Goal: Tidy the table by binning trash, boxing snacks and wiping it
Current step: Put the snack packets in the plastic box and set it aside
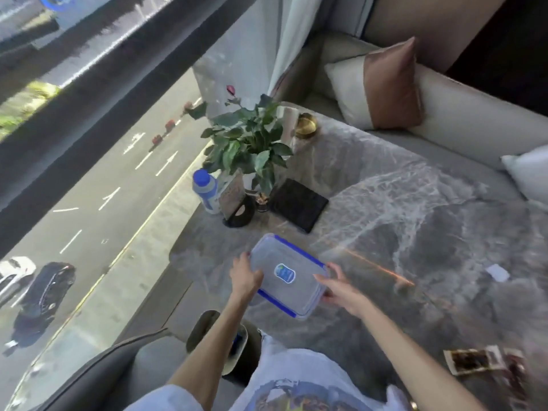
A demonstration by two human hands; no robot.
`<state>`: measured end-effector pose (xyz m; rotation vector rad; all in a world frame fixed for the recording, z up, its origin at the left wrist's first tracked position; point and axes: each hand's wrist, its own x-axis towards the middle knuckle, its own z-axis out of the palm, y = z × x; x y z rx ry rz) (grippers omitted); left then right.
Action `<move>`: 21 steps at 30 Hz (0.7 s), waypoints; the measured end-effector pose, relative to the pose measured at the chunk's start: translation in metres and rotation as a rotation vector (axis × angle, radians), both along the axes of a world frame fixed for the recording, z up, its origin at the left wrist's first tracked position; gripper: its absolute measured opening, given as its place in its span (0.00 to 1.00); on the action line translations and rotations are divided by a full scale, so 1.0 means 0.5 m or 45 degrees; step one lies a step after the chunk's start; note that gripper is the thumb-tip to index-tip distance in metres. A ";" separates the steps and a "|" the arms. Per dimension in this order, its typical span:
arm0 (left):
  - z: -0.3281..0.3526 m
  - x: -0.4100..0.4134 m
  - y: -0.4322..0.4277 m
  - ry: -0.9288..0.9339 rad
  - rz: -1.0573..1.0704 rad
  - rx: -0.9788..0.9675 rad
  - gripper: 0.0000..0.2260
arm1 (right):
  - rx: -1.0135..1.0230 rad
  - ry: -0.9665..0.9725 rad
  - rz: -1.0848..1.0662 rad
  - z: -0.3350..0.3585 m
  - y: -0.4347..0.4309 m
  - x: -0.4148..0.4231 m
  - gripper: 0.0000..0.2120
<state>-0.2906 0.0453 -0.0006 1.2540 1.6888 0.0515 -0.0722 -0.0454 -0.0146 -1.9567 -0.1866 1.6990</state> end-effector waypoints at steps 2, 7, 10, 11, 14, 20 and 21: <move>-0.001 0.091 -0.034 -0.093 -0.084 0.019 0.33 | -0.002 -0.005 -0.125 0.010 -0.079 0.078 0.29; 0.021 0.343 -0.132 -0.264 -0.429 0.094 0.28 | -0.011 -0.060 -0.581 0.023 -0.288 0.233 0.25; 0.024 0.443 -0.184 -0.323 -0.643 0.150 0.32 | -0.029 -0.023 -0.807 0.019 -0.381 0.252 0.27; 0.021 0.477 -0.202 -0.324 -0.713 0.166 0.30 | -0.025 -0.003 -0.900 0.014 -0.407 0.255 0.29; -0.003 0.558 -0.246 -0.285 -0.820 0.186 0.30 | -0.033 0.064 -1.092 0.000 -0.457 0.262 0.35; -0.039 0.612 -0.320 -0.381 -0.618 0.183 0.32 | -0.141 0.287 -1.118 -0.028 -0.515 0.271 0.41; -0.040 0.612 -0.325 -0.373 -0.534 0.190 0.32 | -0.171 0.262 -1.007 -0.029 -0.520 0.278 0.42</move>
